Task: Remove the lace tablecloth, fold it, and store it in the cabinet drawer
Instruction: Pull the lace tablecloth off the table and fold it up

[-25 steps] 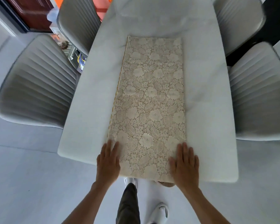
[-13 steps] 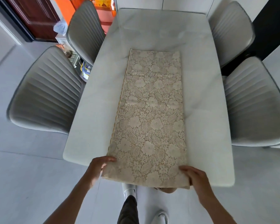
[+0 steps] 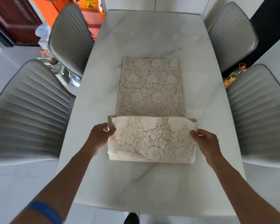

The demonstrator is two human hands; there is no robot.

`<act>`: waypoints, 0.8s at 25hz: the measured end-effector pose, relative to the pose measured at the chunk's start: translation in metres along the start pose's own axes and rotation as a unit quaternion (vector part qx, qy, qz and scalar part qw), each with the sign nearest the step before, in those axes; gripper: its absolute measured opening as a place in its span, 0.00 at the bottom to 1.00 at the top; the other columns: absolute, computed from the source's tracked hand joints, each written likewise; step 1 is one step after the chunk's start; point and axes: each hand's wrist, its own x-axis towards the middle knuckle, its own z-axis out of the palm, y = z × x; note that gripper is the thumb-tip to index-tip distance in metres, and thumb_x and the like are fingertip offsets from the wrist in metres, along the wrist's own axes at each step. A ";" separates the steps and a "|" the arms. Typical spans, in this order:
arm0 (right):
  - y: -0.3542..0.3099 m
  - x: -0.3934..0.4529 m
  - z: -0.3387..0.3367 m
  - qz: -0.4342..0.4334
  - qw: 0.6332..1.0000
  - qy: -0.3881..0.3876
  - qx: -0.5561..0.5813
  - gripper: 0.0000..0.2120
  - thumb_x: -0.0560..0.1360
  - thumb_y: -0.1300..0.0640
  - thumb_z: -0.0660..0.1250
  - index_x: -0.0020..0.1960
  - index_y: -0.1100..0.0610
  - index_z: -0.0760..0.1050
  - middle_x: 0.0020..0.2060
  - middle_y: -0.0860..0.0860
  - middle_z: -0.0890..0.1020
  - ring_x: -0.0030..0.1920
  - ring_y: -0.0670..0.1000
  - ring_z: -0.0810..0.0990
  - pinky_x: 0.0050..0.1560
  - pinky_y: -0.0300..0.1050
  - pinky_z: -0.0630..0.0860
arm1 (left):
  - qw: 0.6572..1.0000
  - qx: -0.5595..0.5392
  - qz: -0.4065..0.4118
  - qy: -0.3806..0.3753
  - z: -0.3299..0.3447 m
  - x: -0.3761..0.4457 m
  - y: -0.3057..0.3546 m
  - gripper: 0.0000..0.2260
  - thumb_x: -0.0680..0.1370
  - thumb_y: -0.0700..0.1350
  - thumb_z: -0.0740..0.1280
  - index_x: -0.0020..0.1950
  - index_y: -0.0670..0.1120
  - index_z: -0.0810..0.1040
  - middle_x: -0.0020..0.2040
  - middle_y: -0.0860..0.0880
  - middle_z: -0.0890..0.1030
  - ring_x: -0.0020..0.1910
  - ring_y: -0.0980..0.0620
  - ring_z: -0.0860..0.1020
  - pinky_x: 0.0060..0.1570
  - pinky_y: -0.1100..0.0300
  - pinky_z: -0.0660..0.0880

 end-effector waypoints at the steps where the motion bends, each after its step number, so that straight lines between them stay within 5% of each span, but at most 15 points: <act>1: 0.002 0.024 0.012 0.011 1.000 0.000 -0.008 0.08 0.75 0.55 0.72 0.37 0.51 0.80 0.26 0.41 0.78 0.27 0.41 0.73 0.32 0.34 0.69 | 1.000 -0.006 -0.006 -0.007 0.008 0.027 0.001 0.05 0.76 0.48 0.71 0.41 0.51 0.81 0.42 0.53 0.82 0.39 0.56 0.78 0.38 0.62 0.70; 4: 0.010 0.060 0.035 0.035 0.995 0.004 -0.089 0.19 0.78 0.55 0.66 0.30 0.54 0.68 0.25 0.48 0.69 0.32 0.52 0.68 0.32 0.43 0.64 | 0.998 0.059 -0.023 0.010 0.028 0.062 0.002 0.14 0.77 0.48 0.69 0.34 0.48 0.71 0.37 0.49 0.77 0.37 0.50 0.74 0.37 0.59 0.68; 6: 0.023 0.078 0.049 0.024 0.984 0.024 -0.174 0.17 0.80 0.53 0.62 0.33 0.55 0.68 0.28 0.50 0.71 0.35 0.55 0.71 0.36 0.47 0.65 | 0.991 0.132 -0.016 0.029 0.038 0.082 -0.009 0.13 0.78 0.49 0.67 0.35 0.47 0.71 0.38 0.46 0.78 0.40 0.46 0.76 0.42 0.54 0.72; 12: 0.039 0.086 0.072 0.009 0.957 0.094 -0.275 0.13 0.82 0.48 0.57 0.48 0.56 0.72 0.41 0.60 0.81 0.44 0.63 0.79 0.41 0.51 0.71 | 0.977 0.190 0.041 0.085 0.053 0.089 -0.022 0.16 0.80 0.50 0.63 0.35 0.49 0.64 0.29 0.52 0.69 0.31 0.47 0.70 0.30 0.56 0.61; 14: 0.035 0.084 0.071 0.019 0.965 0.092 -0.245 0.12 0.82 0.49 0.59 0.54 0.58 0.73 0.45 0.61 0.82 0.48 0.65 0.80 0.44 0.52 0.72 | 0.981 0.149 0.033 0.117 0.052 0.081 -0.018 0.09 0.80 0.50 0.64 0.44 0.46 0.71 0.36 0.49 0.75 0.39 0.43 0.75 0.35 0.55 0.68; 16: 0.025 0.075 0.072 -0.006 0.963 0.126 -0.237 0.13 0.80 0.51 0.61 0.60 0.57 0.71 0.53 0.59 0.81 0.54 0.64 0.78 0.50 0.54 0.72 | 0.957 0.217 0.096 0.169 0.058 0.068 -0.020 0.13 0.80 0.50 0.64 0.59 0.44 0.72 0.54 0.43 0.78 0.54 0.40 0.76 0.51 0.47 0.74; 18: 0.025 0.045 0.091 -0.127 0.934 0.151 -0.298 0.20 0.79 0.52 0.60 0.69 0.56 0.68 0.65 0.57 0.75 0.64 0.61 0.73 0.61 0.57 0.69 | 0.908 0.317 0.235 0.137 0.080 0.036 -0.035 0.21 0.81 0.49 0.60 0.72 0.42 0.68 0.71 0.40 0.70 0.70 0.39 0.67 0.67 0.42 0.67; 20: 0.049 0.006 0.113 -0.231 0.886 0.085 -0.393 0.26 0.80 0.50 0.58 0.76 0.55 0.63 0.75 0.57 0.66 0.75 0.60 0.64 0.72 0.60 0.62 | 0.881 0.371 0.291 0.047 0.106 0.003 -0.062 0.26 0.82 0.52 0.55 0.78 0.44 0.58 0.79 0.43 0.58 0.78 0.43 0.55 0.74 0.43 0.58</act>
